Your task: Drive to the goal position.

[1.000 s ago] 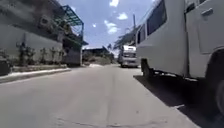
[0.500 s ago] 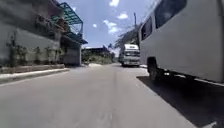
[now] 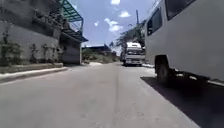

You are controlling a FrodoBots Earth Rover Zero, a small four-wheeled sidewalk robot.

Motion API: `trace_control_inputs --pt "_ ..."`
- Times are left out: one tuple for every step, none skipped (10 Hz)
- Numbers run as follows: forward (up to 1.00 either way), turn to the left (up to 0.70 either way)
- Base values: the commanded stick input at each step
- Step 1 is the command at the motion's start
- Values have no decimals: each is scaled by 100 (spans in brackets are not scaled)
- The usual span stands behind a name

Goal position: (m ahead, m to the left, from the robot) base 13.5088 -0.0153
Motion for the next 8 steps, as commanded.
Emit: trace_control_inputs --pt "100 -18" --pt "100 -38" --pt "100 -35" --pt "100 -8" --pt "100 0" --pt "100 0" --pt "100 0" --pt "100 0"
